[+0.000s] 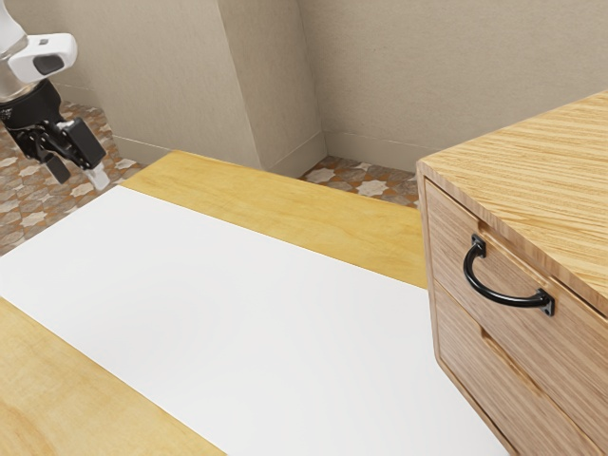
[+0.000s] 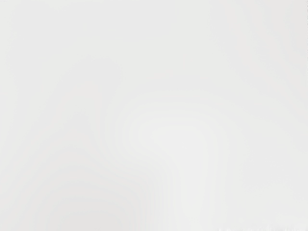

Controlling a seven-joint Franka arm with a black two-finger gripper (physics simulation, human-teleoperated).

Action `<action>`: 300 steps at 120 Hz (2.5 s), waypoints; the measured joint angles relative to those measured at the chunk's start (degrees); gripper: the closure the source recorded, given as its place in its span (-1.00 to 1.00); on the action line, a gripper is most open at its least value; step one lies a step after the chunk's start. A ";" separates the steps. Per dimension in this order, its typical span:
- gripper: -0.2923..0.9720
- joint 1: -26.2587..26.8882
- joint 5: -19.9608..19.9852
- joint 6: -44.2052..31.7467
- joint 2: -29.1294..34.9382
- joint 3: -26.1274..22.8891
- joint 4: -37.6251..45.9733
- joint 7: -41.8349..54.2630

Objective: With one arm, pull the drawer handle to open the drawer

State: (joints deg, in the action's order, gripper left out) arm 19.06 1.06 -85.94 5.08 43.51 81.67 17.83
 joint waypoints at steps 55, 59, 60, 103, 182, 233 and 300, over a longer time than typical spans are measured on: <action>-0.50 0.72 -0.24 3.76 5.25 -4.62 -12.68 3.65; -0.50 0.76 -0.31 4.30 6.03 -6.31 -13.62 3.81; -0.50 0.81 -0.32 4.42 6.14 -6.64 -13.81 3.85; -0.50 0.94 -2.25 7.38 4.73 -15.40 -14.62 4.47; -0.50 11.26 -7.13 -6.35 12.44 -27.21 14.16 38.87; -0.50 21.20 -5.37 -23.23 7.42 -37.37 15.64 55.59; -0.50 22.20 -4.55 -19.39 15.61 -37.26 20.40 63.84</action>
State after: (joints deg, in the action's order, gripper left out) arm 41.27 -3.49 -105.34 20.69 6.25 102.07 81.67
